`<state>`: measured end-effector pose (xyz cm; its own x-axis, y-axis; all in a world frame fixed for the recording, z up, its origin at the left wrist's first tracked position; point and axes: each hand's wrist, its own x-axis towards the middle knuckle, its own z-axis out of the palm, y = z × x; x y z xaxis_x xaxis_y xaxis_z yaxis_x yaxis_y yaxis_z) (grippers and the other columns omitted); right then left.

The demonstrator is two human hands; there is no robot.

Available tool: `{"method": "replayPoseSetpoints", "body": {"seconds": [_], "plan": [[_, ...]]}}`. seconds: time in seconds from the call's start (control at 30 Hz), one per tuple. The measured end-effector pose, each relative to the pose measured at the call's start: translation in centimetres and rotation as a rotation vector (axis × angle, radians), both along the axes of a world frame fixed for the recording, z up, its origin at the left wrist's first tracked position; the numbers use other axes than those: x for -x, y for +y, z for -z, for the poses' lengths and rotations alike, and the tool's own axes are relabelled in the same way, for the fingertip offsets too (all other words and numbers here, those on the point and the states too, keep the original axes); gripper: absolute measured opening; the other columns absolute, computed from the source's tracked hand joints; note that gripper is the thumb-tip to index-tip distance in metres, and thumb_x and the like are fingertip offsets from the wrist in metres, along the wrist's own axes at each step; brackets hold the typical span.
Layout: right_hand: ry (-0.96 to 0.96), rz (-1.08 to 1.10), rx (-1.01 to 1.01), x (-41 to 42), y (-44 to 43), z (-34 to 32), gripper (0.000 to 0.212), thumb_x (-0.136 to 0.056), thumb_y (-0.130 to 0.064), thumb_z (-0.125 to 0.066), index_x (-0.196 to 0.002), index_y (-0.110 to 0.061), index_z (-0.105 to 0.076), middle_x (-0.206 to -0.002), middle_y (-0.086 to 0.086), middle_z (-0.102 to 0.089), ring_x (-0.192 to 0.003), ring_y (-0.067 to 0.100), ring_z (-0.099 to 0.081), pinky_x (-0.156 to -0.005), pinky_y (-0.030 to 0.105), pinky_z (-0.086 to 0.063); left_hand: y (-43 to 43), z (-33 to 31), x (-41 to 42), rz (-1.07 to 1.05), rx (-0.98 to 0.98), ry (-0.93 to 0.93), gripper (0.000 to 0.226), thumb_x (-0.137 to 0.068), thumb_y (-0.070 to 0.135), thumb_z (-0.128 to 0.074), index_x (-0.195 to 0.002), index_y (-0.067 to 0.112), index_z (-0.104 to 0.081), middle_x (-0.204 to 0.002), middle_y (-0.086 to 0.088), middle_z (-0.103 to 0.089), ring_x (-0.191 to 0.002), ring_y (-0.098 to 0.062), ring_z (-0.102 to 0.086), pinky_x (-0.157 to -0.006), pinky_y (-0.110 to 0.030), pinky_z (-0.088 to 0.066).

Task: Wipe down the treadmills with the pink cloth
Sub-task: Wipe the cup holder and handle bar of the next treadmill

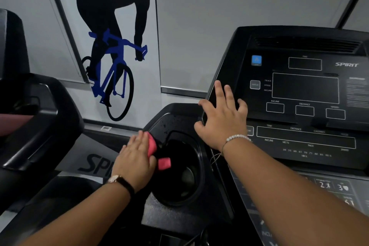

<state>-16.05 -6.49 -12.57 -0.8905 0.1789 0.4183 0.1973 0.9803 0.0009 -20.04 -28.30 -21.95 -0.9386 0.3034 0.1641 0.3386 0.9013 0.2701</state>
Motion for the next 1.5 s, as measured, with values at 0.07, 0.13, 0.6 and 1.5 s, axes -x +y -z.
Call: {"method": "replayPoseSetpoints", "body": {"seconds": [0.07, 0.13, 0.6, 1.5], "plan": [[-0.001, 0.004, -0.001, 0.0, 0.1, 0.0, 0.046, -0.078, -0.048, -0.042, -0.123, -0.038, -0.043, -0.157, 0.005, 0.008, -0.144, 0.026, 0.007, -0.110, 0.054, -0.009, 1.2, -1.0, 1.8, -0.186, -0.156, -0.093, 0.073, -0.086, 0.035, -0.033, -0.149, 0.006, -0.009, -0.157, -0.011, -0.010, -0.145, -0.023, -0.010, -0.116, -0.042, -0.017], [-0.007, 0.009, -0.007, 0.0, 0.0, -0.1, 0.046, -0.077, -0.047, -0.042, -0.122, -0.038, -0.043, -0.157, 0.005, 0.008, -0.144, 0.026, 0.007, -0.110, 0.054, -0.010, 2.2, -1.9, 2.9, -0.278, -0.178, -0.130, 0.070, -0.091, 0.030, -0.037, -0.148, 0.002, -0.008, -0.157, -0.015, -0.011, -0.144, -0.026, -0.010, -0.116, -0.043, -0.018], [-0.061, -0.099, -0.124, -0.5, 3.8, -4.5, 0.054, -0.084, -0.061, -0.035, -0.135, -0.043, -0.034, -0.152, -0.008, -0.024, -0.135, 0.020, -0.025, -0.102, 0.048, -0.023, 1.9, -1.5, -1.3, -0.033, 0.112, -0.049, 0.071, -0.097, 0.035, -0.032, -0.148, 0.006, 0.008, -0.157, -0.013, 0.009, -0.145, -0.025, 0.004, -0.118, -0.036, -0.002], [0.063, -0.055, -0.123, 0.1, 9.0, -3.7, 0.059, -0.082, -0.055, -0.042, -0.137, -0.046, -0.024, -0.153, -0.010, -0.018, -0.140, 0.023, -0.015, -0.106, 0.055, -0.014, 4.8, 0.8, 2.0, -0.061, -0.092, 0.149, 0.067, -0.095, 0.044, -0.018, -0.149, 0.012, 0.006, -0.157, -0.009, 0.008, -0.145, -0.025, 0.004, -0.116, -0.037, -0.001]]}}
